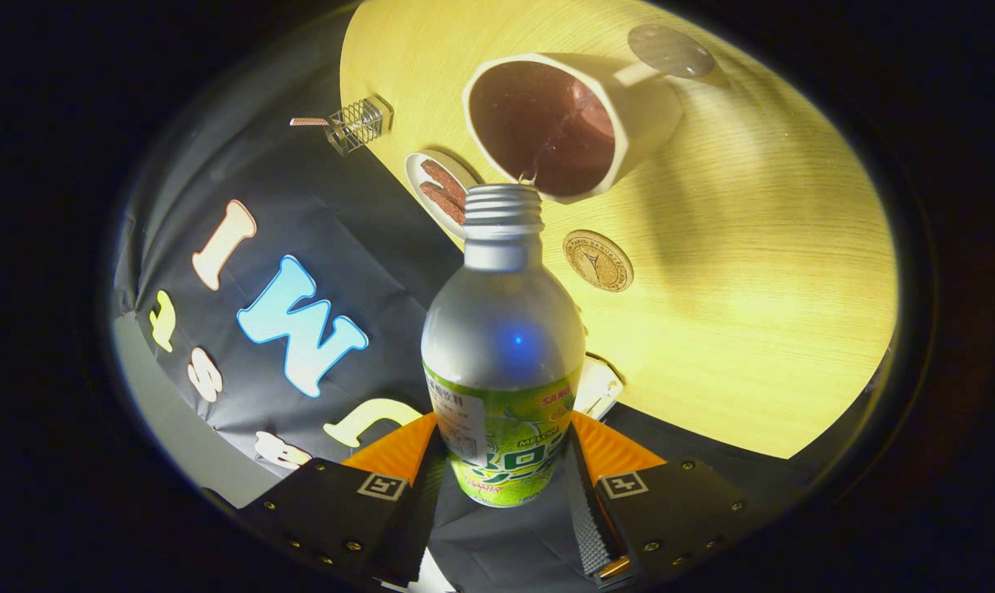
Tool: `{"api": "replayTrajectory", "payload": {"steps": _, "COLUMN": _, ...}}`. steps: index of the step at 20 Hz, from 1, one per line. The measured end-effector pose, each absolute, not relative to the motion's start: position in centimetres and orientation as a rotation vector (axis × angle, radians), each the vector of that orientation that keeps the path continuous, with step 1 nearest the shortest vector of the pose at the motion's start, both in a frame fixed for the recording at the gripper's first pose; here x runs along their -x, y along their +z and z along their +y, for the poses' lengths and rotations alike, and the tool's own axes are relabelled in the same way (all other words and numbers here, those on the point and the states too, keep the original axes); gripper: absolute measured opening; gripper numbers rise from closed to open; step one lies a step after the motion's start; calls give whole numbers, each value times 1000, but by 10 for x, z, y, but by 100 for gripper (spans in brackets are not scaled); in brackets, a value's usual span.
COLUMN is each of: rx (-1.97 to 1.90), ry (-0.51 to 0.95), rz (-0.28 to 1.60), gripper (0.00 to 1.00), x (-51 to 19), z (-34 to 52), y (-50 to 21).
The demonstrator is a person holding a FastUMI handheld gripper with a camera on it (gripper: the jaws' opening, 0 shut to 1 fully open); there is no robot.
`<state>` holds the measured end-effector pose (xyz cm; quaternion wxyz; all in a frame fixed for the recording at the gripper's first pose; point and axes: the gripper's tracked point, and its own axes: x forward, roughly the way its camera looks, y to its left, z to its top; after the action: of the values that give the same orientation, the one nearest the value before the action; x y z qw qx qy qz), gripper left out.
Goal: Take the bottle from table, then pour the juice into the cup, finally place the bottle on the coaster
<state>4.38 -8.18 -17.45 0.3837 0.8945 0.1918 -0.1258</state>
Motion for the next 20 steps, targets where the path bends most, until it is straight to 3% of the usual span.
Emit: {"api": "replayTrajectory", "payload": {"steps": 20, "rx": -2201, "ry": -348, "rz": 521, "gripper": 70, "x": -39, "z": -79, "y": -183}}
